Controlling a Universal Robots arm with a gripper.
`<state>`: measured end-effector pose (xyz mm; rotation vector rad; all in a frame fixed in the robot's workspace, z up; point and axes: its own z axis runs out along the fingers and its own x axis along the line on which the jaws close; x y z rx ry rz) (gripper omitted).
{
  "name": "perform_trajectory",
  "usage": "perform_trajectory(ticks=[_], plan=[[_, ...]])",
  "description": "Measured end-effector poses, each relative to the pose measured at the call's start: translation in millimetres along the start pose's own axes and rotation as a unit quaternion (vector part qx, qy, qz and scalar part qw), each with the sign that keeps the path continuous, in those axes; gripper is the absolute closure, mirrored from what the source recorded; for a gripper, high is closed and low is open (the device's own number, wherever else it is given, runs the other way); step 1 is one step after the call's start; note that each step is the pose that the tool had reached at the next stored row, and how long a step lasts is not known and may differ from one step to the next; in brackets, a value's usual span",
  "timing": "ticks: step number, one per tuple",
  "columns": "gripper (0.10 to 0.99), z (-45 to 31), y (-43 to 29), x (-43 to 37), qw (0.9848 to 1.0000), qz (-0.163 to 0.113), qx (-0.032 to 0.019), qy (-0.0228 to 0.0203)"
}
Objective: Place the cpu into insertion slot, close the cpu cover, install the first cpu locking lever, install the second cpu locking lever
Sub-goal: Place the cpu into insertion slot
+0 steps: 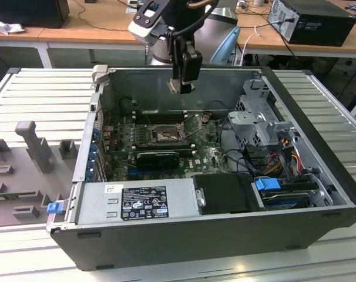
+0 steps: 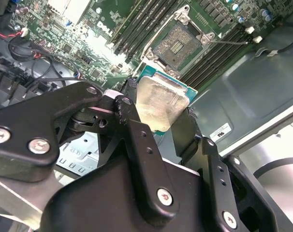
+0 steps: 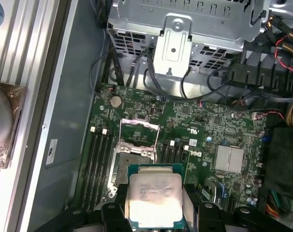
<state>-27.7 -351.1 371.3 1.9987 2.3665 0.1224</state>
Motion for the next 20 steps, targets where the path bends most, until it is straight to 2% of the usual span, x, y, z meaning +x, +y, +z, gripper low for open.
perform_trajectory(ticks=[10, 20], plan=[[0.557, 0.4, 0.0, 0.0, 0.9997, 0.025, -0.0005, -0.0022], [0.557, 1.2, -0.1, 0.0, 0.9979, 0.065, -0.0013, -0.0057]])
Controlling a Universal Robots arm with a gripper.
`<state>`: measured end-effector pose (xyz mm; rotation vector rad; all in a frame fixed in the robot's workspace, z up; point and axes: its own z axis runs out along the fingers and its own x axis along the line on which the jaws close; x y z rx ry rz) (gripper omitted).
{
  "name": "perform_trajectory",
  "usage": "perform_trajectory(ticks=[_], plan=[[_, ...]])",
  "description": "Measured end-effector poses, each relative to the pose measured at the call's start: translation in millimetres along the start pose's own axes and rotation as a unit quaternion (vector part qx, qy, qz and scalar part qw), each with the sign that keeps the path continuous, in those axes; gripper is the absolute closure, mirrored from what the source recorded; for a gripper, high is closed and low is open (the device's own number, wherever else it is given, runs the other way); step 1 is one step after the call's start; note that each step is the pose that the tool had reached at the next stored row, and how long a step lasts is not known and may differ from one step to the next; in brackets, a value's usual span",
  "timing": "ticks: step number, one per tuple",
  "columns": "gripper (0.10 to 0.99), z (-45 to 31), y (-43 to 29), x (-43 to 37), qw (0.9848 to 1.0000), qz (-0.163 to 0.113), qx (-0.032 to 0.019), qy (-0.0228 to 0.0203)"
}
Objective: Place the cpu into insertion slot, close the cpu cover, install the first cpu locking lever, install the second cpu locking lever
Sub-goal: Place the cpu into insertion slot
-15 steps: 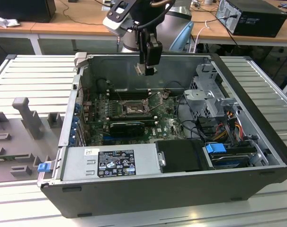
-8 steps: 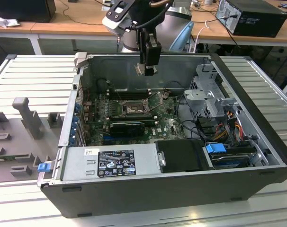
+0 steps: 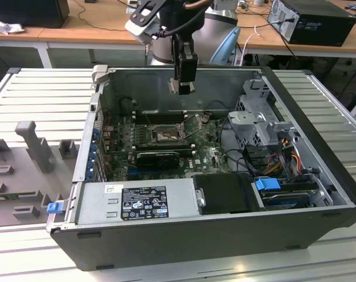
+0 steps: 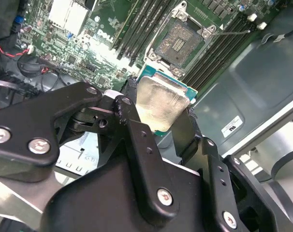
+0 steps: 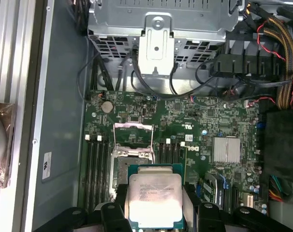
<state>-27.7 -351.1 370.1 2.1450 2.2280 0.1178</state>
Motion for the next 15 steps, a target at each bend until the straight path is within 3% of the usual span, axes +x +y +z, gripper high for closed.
perform_trajectory(ticks=[8, 15], plan=[[0.557, 1.3, -0.1, 0.0, 0.9996, 0.027, -0.0005, -0.0023], [0.557, 6.4, -0.6, -0.1, 0.9984, 0.057, -0.0011, -0.0058]])
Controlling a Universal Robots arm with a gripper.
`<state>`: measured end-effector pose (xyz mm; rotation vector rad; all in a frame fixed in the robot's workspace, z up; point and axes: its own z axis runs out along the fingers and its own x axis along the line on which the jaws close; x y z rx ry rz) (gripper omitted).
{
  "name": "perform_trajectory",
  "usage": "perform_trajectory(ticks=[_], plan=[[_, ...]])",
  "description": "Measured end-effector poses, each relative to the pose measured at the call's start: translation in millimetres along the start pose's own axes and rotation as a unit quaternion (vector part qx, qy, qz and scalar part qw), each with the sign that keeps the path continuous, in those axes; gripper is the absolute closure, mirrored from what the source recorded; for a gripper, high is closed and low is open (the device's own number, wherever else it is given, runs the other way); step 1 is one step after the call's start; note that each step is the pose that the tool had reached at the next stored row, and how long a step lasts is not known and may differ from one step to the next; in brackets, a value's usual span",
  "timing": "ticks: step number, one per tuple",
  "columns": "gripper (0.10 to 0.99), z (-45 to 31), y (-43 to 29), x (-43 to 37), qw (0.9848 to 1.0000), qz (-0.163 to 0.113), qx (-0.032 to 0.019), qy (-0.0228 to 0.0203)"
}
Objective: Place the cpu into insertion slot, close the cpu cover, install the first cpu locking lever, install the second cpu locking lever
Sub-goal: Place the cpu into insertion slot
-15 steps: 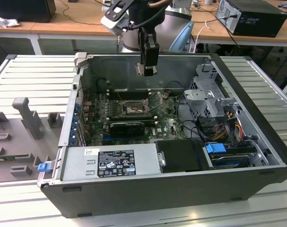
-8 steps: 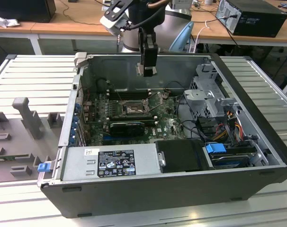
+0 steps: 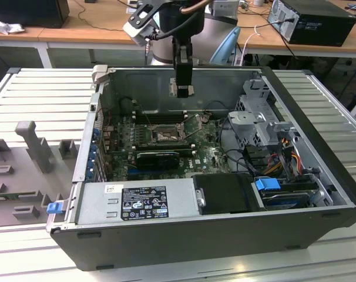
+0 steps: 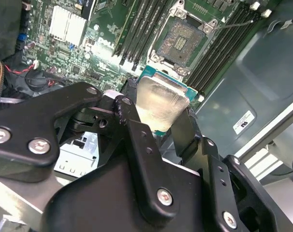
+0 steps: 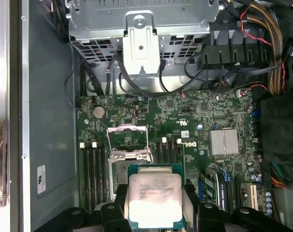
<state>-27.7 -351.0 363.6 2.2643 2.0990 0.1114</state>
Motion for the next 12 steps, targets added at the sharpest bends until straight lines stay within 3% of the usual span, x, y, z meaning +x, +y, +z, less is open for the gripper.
perform_trajectory(ticks=[3, 7, 12], plan=[[0.557, 1.5, -0.4, 0.0, 1.0, -0.001, 0.0, -0.0002], [0.557, 2.5, -0.9, 0.0, 0.9997, -0.024, 0.0009, 0.0018], [0.557, 4.2, -1.1, 0.0, 0.9997, -0.024, 0.0009, 0.0019]])
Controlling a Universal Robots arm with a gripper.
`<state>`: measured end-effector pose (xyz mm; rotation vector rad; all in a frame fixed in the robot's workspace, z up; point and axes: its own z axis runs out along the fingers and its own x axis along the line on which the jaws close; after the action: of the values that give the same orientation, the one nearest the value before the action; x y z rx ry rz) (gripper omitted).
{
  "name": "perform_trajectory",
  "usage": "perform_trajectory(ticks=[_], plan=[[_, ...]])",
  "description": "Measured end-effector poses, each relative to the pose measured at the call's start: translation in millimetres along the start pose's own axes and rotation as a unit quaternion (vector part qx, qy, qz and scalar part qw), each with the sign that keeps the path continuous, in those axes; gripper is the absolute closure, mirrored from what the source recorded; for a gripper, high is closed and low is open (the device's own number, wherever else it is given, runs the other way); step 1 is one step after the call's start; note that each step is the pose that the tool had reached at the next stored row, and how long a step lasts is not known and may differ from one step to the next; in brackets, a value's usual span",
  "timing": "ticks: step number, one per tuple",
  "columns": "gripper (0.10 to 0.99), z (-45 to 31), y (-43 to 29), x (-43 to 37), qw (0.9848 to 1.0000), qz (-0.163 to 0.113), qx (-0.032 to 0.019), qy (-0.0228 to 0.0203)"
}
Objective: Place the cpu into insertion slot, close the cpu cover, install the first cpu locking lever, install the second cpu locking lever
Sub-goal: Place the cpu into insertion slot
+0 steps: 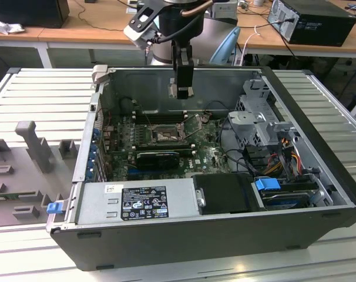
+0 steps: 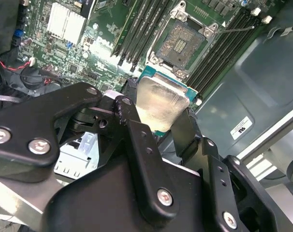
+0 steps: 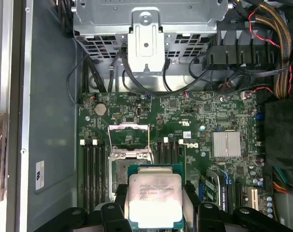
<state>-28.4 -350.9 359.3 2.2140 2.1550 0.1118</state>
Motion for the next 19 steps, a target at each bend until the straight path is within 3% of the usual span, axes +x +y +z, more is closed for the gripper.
perform_trajectory(ticks=[19], plan=[[0.557, 16.7, -1.4, -0.3, 1.0, 0.0, 0.0, 0.0]])
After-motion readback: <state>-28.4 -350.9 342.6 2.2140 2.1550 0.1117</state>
